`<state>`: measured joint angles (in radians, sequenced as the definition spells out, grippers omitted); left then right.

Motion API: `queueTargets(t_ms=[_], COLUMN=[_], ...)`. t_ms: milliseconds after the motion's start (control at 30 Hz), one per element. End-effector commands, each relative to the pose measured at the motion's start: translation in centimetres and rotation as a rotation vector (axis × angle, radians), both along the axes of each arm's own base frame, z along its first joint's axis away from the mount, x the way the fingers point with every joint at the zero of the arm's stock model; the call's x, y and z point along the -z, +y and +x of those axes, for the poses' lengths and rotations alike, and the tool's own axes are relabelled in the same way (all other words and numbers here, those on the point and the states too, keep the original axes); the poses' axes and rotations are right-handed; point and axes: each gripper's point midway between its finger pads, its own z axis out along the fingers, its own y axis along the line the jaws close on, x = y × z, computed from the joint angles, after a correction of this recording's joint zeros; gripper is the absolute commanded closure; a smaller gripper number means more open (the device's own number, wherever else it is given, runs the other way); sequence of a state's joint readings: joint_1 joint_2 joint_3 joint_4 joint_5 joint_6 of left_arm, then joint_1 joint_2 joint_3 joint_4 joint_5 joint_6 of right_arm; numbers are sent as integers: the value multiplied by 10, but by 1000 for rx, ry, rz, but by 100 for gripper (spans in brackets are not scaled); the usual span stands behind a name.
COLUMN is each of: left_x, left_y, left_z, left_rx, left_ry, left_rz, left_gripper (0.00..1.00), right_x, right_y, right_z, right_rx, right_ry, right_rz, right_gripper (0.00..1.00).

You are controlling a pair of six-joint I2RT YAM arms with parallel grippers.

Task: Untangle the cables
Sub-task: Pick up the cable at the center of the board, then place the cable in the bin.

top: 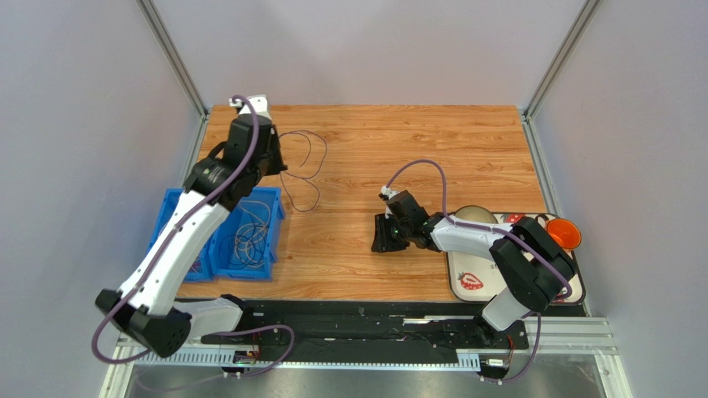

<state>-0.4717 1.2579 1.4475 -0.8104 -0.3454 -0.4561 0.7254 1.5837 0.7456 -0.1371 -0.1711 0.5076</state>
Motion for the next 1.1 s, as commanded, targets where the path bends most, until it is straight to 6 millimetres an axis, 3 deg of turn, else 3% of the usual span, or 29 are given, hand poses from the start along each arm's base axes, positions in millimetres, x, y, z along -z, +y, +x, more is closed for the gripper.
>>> queueTargets(t_ms=[0,133,433,700,1067], left_x=[-33,-47,-44,-33,-5], left_y=[38,93,150,169,175], left_z=[-24,-48,-91,-108,-118], left_rx=[-88,-310,-551,-660,-717], left_ry=[-87,-94,-3,82,168], left_rz=[75,215,425,549,635], left_gripper=[100,100,100,100,100], right_x=[44,44,44,45,45], right_y=[-37,-37,-37,-37,-37], right_z=[-25,-25,-24,-25,-24], right_rx=[1,1,6,4,6], right_ry=[98,97,101,103,105], right_rz=[-187,-186,-190,-192,-193], right_gripper=[64,64,65,65,66])
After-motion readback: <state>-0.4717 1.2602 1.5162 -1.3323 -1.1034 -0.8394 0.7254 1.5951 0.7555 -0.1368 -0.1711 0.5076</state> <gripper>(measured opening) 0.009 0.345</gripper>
